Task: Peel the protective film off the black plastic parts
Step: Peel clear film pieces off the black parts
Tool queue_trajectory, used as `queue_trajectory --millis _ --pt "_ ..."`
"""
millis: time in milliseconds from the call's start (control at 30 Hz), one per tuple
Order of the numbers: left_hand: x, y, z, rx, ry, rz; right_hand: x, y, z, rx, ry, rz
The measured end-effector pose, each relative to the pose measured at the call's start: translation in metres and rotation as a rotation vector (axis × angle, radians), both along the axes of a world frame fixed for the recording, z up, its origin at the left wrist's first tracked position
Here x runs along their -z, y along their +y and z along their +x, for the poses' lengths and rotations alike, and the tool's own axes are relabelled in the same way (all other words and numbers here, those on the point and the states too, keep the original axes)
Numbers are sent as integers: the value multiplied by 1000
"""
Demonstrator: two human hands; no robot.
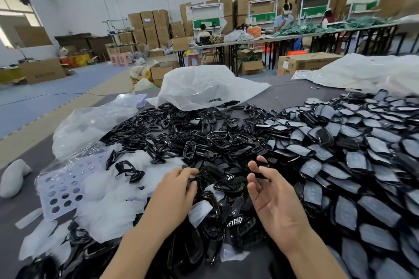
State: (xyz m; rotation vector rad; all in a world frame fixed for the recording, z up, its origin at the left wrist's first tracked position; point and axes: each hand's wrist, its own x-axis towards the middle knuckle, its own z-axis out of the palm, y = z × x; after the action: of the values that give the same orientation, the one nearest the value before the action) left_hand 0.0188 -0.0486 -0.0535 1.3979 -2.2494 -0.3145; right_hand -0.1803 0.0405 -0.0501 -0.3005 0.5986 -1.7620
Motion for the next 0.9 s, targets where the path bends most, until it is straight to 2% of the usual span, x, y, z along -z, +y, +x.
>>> queue_trajectory --millis 100,167,233,300,367,433,500,567,800,900 --pt "-1 -9 -2 37 -129 74 1 -4 3 15 75 41" --pt "-2 -10 -5 14 -188 1 3 -6 5 9 162 69" --pt "-2 -8 -6 -26 -160 -102 6 -8 6 10 256 79" --pt "-3 -2 -6 -33 32 -183 9 -10 6 22 328 74" --pt "-2 7 -8 -37 386 -104 9 -10 8 35 393 69" --pt "0 15 -13 -57 821 148 10 -10 12 29 446 66" --pt "1 25 -19 -9 1090 433 11 -11 15 23 468 78" --pt "4 31 -23 45 1165 552 12 -12 16 28 484 110" --pt "0 37 -19 97 1360 624 15 -9 22 134 570 127" --pt "1 40 -19 101 1312 572 16 -8 24 164 585 139"
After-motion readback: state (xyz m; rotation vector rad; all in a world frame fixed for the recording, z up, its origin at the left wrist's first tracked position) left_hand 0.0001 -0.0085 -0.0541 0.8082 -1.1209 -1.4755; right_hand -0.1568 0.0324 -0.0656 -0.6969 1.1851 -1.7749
